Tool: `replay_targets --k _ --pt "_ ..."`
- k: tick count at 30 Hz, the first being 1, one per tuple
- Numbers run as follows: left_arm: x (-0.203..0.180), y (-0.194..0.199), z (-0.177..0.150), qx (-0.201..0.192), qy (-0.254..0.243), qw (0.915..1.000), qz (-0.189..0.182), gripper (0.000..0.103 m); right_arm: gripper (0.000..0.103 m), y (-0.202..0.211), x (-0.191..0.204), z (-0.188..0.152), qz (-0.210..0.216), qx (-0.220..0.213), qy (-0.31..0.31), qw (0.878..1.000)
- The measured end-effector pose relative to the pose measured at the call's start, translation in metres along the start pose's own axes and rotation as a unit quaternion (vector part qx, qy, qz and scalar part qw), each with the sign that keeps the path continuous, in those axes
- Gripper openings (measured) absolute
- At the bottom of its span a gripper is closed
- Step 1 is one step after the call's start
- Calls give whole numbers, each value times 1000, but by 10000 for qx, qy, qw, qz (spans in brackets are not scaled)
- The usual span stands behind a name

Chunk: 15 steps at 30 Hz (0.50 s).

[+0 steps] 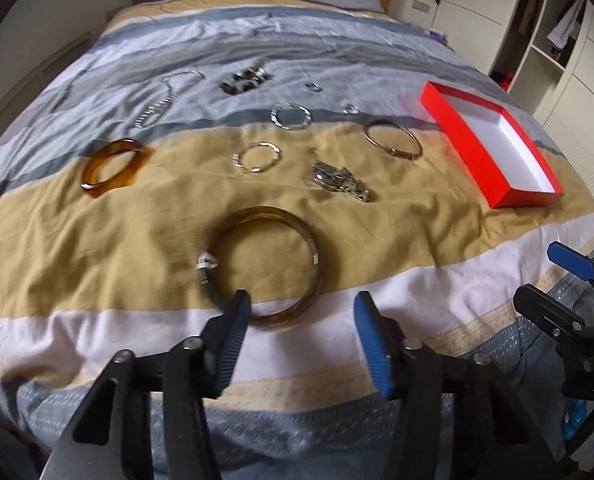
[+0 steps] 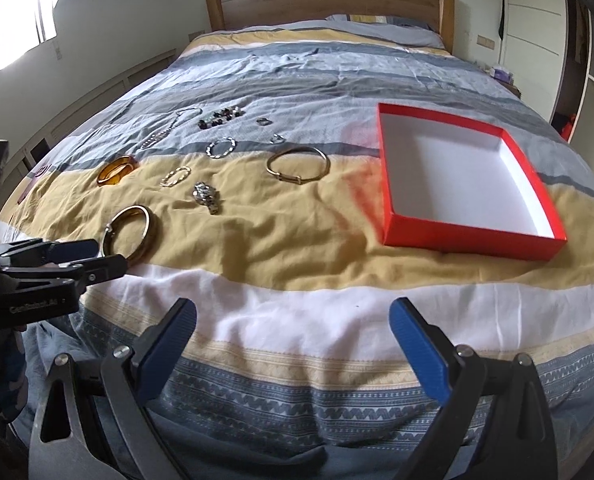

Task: Organize jewelry
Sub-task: 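Grasp the dark brown bangle with the left gripper while the right gripper grasps the silver watch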

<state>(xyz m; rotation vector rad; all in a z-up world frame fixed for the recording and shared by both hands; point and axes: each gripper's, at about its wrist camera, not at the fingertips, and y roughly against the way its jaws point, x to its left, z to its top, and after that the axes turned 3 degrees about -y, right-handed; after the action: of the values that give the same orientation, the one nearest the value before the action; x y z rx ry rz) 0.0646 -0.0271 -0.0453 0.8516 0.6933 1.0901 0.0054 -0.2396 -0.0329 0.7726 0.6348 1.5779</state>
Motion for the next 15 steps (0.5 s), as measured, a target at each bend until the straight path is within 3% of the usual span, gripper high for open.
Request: replay_targets --k 5,8,10,15 --pt "-3 -25 9 198 -74 9998 -62 29 97 -6 -3 3 73 49 20 10000" --pt "-4 -40 11 291 -252 9992 92 22 97 -14 2 10 191 73 148 9997" --pt "-2 -43 11 253 -281 9990 219 10 97 -20 6 17 285 79 241 9993" --pt "26 -40 13 156 88 9996 205 9 96 -43 23 39 655 140 411 9969"
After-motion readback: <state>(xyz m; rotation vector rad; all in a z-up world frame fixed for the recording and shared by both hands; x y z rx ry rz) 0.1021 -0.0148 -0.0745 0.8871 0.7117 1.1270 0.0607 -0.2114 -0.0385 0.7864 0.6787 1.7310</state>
